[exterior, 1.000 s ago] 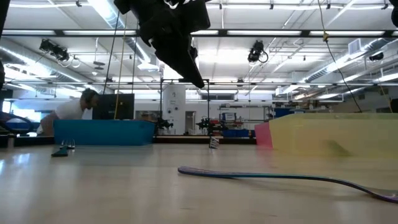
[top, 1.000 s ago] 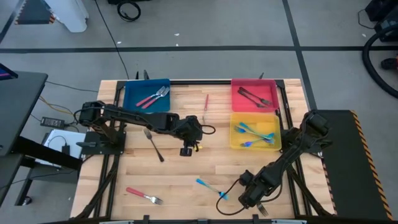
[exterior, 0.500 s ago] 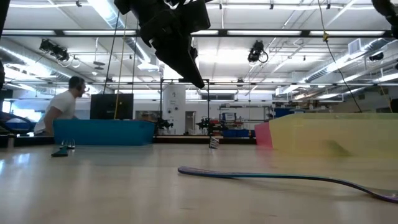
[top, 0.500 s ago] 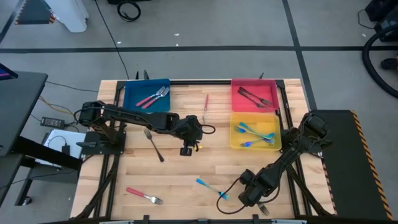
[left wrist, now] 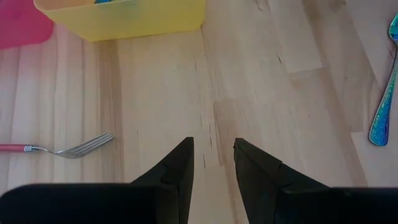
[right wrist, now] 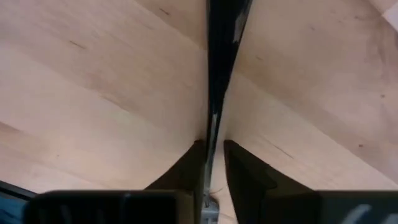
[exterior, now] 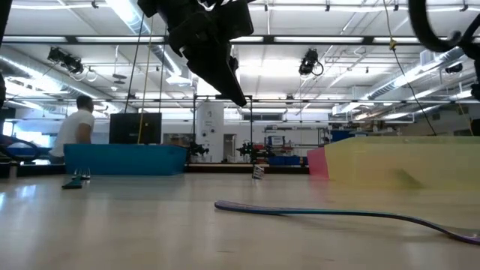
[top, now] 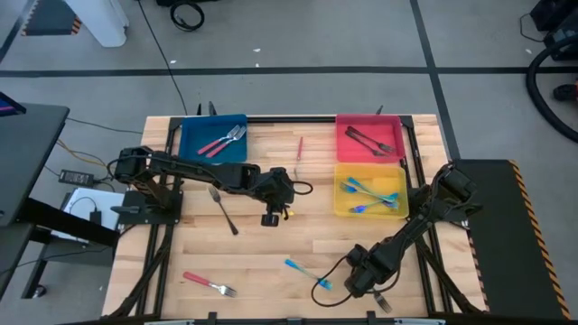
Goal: Sort silverware by color (type)
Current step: Put the right black fork into the red bin
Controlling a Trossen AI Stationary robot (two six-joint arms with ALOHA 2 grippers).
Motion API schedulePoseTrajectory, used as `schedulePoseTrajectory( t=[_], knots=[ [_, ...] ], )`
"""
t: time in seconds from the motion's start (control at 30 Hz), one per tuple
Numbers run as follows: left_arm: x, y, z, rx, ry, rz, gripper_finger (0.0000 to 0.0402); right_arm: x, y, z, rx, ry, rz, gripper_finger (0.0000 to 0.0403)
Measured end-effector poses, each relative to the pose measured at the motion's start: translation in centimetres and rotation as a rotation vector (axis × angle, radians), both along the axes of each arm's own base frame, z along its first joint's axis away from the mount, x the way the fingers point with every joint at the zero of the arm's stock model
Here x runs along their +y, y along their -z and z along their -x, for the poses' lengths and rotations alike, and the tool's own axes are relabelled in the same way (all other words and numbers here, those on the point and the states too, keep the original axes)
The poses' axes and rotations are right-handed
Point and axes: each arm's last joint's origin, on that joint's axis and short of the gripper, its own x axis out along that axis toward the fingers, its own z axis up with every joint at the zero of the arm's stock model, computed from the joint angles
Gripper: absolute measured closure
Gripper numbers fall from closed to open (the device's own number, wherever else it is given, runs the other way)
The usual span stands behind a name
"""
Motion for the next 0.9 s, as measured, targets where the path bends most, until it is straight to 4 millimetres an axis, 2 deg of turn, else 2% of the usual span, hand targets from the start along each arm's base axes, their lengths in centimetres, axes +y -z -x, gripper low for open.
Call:
schedulePoseTrajectory(
  t=[0.17,0.53,0.7,0.9],
  knots=[
    [0.0,0.1,0.1,0.011,0.012,-0.01,0.0288,-0.3,-0.6,0.0,-0.062,-0.002,0.044,0.0388],
    [0.4,0.2,0.2,0.027,0.056,-0.054,0.0288,-1.2,-2.2,0.1,-0.152,-0.035,0.123,0.0395],
    [1.8,-0.1,-0.1,-0.01,0.032,-0.066,0.0288,-2.7,-4.3,-0.1,-0.248,-0.053,0.193,0.0395],
    [4.7,-0.2,-0.1,-0.024,-0.048,-0.068,0.0288,-5.3,-7.2,0.2,-0.292,-0.094,0.267,0.0395]
  ],
)
